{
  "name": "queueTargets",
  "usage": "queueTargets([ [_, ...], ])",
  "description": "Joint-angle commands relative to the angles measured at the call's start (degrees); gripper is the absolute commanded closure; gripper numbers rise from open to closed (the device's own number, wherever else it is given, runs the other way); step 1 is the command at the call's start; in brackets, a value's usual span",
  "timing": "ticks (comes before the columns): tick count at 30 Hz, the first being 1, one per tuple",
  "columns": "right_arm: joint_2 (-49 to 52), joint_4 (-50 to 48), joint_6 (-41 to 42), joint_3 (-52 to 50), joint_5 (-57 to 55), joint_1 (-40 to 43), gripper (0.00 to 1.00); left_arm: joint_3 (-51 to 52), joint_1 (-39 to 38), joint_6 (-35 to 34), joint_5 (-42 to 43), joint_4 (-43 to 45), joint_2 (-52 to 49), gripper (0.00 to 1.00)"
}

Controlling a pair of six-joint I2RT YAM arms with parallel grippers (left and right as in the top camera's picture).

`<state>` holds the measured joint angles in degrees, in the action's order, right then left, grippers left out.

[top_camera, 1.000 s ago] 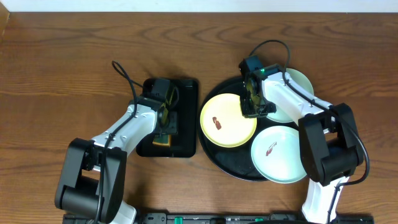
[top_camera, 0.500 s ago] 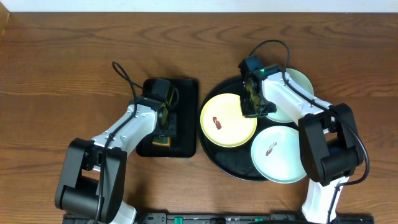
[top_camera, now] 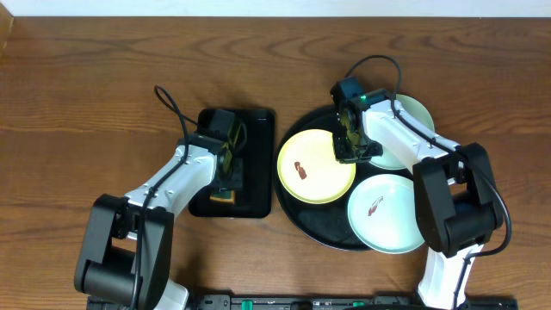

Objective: Clean dirty plates on tray and stack at the side
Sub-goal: 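Lift the sponge with the left gripper while right gripper holds the plate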

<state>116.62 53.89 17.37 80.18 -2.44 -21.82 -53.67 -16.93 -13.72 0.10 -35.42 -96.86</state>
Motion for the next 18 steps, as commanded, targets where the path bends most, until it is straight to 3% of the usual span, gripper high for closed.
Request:
queueTargets([
  [1, -0.1, 0.0, -0.3, 0.3, -1.2, 0.1, 0.87, -0.8, 0.1, -0.5, -2.3, 0.8, 1.0, 0.42],
  [15, -0.1, 0.1, -0.3, 0.3, -1.2, 0.1, 0.86, -2.4, 0.1, -0.5, -2.3, -0.9, 1.2, 0.42],
  [18, -0.1, 0.1, -0.3, 0.3, -1.2, 0.1, 0.85, -2.3, 0.1, -0.5, -2.3, -1.0, 1.2, 0.53],
])
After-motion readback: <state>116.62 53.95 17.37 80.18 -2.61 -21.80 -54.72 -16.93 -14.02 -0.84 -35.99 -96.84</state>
